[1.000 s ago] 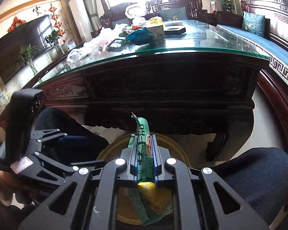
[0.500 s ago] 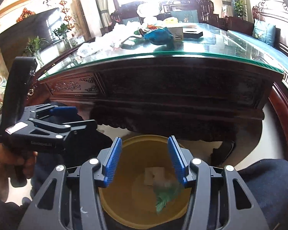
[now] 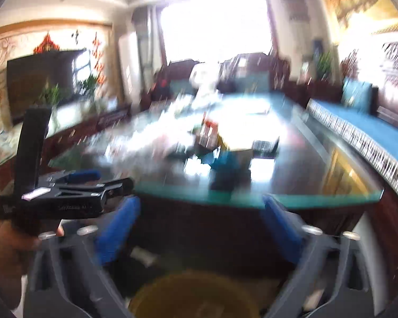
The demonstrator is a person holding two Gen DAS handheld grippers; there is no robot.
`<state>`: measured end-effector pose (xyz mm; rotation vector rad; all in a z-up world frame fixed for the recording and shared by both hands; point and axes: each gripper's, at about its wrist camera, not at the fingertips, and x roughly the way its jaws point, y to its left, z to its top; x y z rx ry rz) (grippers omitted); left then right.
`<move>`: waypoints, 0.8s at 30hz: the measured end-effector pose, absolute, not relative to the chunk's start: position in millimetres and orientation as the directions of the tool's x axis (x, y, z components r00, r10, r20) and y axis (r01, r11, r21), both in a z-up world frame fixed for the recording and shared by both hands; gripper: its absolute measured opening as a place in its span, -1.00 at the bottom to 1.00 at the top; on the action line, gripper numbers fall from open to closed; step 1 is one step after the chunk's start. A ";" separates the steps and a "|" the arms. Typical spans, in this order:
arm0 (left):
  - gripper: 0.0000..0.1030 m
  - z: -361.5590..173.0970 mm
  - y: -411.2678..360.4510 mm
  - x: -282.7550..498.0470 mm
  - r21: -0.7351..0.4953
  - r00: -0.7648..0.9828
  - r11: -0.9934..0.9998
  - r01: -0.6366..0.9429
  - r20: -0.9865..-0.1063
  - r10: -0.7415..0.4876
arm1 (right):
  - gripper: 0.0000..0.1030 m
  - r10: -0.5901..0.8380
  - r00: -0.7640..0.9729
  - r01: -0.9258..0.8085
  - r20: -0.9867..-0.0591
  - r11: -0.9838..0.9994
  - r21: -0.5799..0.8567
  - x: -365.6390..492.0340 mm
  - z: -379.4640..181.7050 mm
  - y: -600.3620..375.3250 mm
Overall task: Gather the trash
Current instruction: 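Grasp the clear plastic bag with the left tool while the right tool grasps the teal cloth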
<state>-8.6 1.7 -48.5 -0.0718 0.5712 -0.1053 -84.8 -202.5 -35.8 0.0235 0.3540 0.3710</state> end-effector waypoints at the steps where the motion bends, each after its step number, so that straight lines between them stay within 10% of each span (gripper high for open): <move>1: 0.92 -43.5 5.0 -3.1 -0.091 0.848 0.994 0.051 -0.522 -0.092 | 0.84 0.352 0.877 -0.348 -0.326 0.935 0.073 -79.6 -32.4 -199.6; 24: 0.92 -67.0 36.0 70.4 -0.136 0.811 0.991 -0.007 -0.580 -0.074 | 0.52 0.328 0.791 -0.263 -0.516 0.944 0.197 59.4 -79.3 -178.2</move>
